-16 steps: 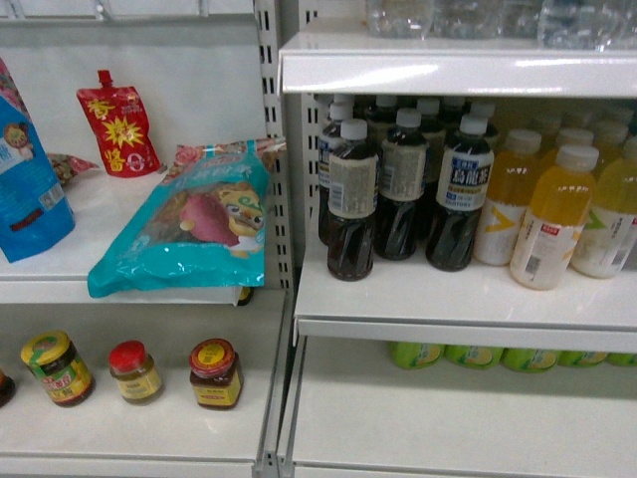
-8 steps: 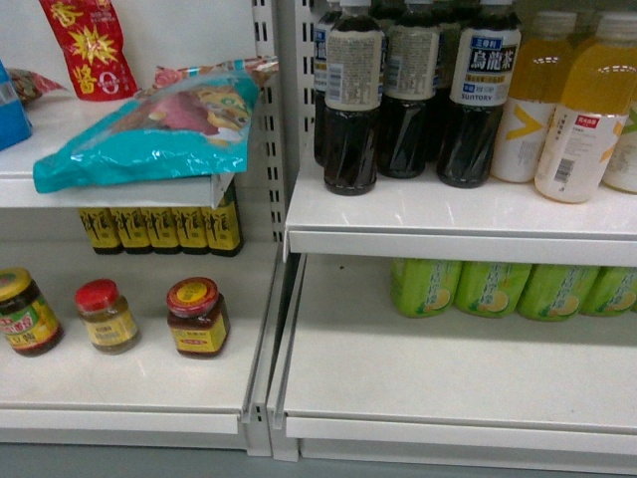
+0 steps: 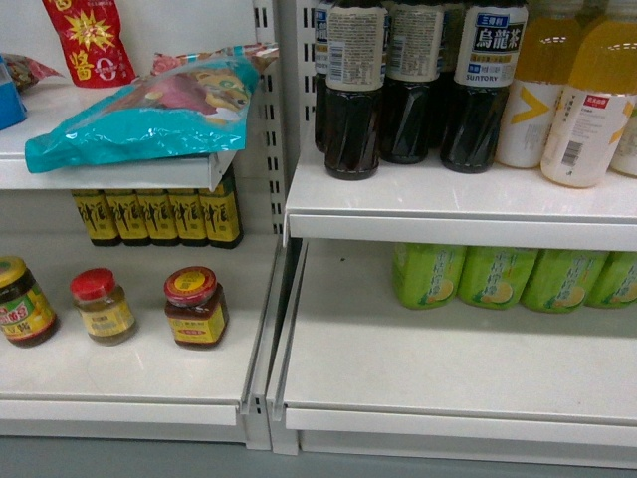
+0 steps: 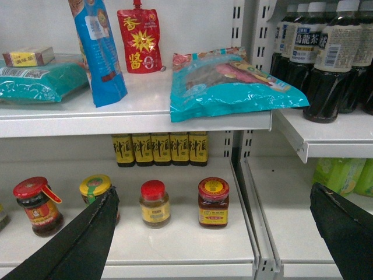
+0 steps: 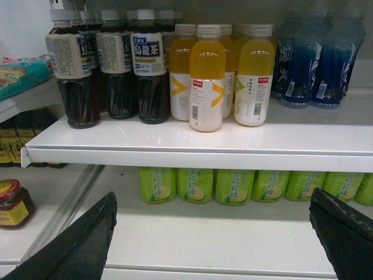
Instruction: Move water from second to third shelf
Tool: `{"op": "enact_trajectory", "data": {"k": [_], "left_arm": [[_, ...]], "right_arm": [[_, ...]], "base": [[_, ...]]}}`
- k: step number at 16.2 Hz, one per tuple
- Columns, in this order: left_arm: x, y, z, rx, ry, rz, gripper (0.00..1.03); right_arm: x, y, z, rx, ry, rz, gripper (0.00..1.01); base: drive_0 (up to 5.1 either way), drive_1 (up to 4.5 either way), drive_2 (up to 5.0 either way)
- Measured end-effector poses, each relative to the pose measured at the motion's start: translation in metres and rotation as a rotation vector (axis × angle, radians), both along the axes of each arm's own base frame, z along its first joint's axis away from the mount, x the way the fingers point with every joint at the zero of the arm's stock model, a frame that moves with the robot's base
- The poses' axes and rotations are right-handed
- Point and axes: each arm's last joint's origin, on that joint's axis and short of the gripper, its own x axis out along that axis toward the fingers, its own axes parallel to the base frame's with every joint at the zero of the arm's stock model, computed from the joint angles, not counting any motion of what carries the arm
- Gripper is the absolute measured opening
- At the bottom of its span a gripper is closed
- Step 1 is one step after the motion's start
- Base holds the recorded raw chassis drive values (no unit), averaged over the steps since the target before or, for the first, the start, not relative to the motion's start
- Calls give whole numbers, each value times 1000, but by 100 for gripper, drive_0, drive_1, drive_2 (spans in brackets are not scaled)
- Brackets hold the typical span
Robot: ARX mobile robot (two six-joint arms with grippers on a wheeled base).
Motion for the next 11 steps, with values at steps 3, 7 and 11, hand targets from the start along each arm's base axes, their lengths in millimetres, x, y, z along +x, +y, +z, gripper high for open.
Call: {"op": "enact_trajectory", "data": {"k": [3, 7, 11], "left_arm": [[0, 0, 0, 0, 0, 0, 98], [0, 0, 0, 0, 0, 0, 98], [0, 0, 0, 0, 0, 0, 98]], "right_arm": [[0, 0, 0, 0, 0, 0, 98], [0, 0, 0, 0, 0, 0, 98], [0, 0, 0, 0, 0, 0, 98]], "base": [[0, 0, 0], [0, 0, 0], [0, 0, 0]]}}
